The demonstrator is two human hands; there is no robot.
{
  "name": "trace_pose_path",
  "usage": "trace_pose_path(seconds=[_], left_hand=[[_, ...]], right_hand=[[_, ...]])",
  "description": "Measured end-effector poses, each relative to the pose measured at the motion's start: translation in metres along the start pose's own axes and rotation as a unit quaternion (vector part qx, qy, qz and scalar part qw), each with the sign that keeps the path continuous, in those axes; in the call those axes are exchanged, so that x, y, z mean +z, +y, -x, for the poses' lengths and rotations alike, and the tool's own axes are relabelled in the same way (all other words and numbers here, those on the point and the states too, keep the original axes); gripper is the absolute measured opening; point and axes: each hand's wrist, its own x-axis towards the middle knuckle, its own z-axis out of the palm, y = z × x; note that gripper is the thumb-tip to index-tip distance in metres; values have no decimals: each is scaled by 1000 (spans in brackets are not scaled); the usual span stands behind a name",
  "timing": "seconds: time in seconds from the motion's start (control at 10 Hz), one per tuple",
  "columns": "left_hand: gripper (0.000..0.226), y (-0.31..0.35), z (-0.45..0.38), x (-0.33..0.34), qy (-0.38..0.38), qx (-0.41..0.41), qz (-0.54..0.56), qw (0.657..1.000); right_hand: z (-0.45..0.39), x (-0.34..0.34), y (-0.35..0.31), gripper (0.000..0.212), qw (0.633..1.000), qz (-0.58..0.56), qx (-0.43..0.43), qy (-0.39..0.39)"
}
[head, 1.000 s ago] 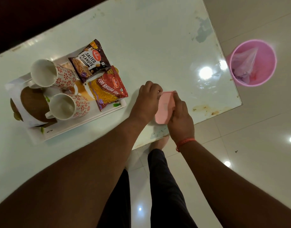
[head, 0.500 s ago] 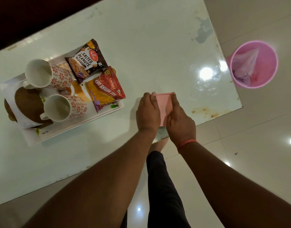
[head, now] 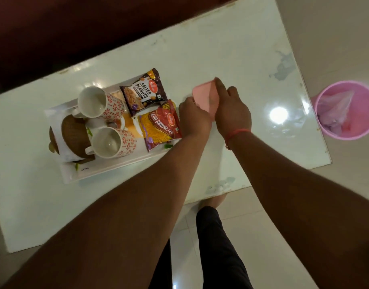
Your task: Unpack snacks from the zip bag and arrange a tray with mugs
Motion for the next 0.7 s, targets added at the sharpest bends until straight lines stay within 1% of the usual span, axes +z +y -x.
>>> trace_pose_path(seconds=[0.2, 0.3, 0.4, 0.5, 0.6, 0.7], left_hand=[[35, 6, -17, -9, 22, -28, 12, 999], [33, 7, -15, -11, 13, -33, 14, 999], [31, 7, -18, -16, 0, -24, -12, 1000], [28, 6, -18, -23, 0, 5, -62, 998], [28, 6, -18, -36, 37, 69, -107, 991], [28, 2, -15, -60, 66, 162, -146, 974]], right_hand=[[-11, 4, -16, 71, 1000, 19, -3, -17], [-11, 4, -16, 71, 999, 28, -5, -15], [-11, 5, -16, 72, 999, 37, -9, -17], [-9, -2, -17, 72, 998, 55, -10, -25], [-11, -10, -20, 63, 998, 56, 2, 11], [-12, -18, -29, 55, 993, 83, -28, 74]])
